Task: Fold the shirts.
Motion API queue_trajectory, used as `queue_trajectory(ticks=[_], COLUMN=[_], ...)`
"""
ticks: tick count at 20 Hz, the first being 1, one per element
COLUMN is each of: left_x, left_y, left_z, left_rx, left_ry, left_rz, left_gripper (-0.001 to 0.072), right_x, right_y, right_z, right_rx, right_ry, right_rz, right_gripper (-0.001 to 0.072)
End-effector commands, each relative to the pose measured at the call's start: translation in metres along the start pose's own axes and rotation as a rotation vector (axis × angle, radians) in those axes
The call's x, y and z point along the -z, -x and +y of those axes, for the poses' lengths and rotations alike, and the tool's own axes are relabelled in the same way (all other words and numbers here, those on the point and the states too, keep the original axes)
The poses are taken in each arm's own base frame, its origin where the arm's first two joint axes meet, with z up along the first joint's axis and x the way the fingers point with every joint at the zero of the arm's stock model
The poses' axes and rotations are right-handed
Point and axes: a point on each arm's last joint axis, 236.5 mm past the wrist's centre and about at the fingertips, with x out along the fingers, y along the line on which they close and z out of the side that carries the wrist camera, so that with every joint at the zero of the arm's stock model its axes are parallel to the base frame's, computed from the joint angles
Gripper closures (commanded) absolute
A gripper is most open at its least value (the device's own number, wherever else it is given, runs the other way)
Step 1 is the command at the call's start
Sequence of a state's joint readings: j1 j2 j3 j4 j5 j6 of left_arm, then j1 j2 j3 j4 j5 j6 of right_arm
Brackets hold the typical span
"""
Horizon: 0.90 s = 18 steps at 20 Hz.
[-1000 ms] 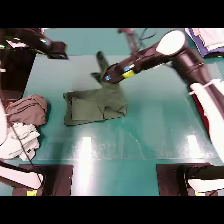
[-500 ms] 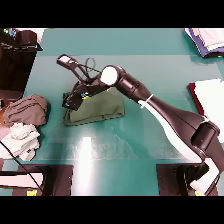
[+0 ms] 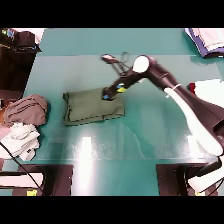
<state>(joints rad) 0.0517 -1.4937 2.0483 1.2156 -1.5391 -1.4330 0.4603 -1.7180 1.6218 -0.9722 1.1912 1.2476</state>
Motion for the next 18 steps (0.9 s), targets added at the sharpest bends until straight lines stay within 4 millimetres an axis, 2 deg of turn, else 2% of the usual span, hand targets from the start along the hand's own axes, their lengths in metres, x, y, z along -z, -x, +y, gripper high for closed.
queue_trajectory(ticks=[1,4,6,9,12,15,18], left_x=[0.001,0.009,0.014,0.011,0.009,0.009,0.009], left_y=[-0.002,-0.013,-0.019,-0.020,-0.020,-0.019,-0.019], left_z=[-0.006,-0.004,-0.007,-0.013,-0.015,-0.015,-0.015], left_rx=[0.028,0.040,0.056,0.075,0.082,0.083,0.083], left_ry=[0.004,0.020,0.027,-0.004,-0.004,-0.014,-0.014], left_rz=[0.003,0.033,0.049,0.035,0.029,0.029,0.029], left_gripper=[0.0680,0.0679,0.0679,0.0680,0.0680,0.0680,0.0680], right_x=[0.031,0.030,0.032,0.029,0.021,0.020,0.019], right_y=[0.015,0.014,0.002,-0.027,-0.054,-0.074,-0.081], right_z=[-0.064,-0.090,-0.094,-0.080,-0.052,-0.028,-0.010], right_rx=[-0.053,-0.121,-0.135,-0.207,-0.332,-0.358,-0.360], right_ry=[-0.306,-0.499,-0.540,-0.591,-0.622,-0.596,-0.502], right_rz=[-0.017,-0.124,-0.128,-0.112,-0.112,-0.098,-0.103], right_gripper=[0.0009,0.0010,0.0011,0.0016,0.0019,0.0039,0.0365])
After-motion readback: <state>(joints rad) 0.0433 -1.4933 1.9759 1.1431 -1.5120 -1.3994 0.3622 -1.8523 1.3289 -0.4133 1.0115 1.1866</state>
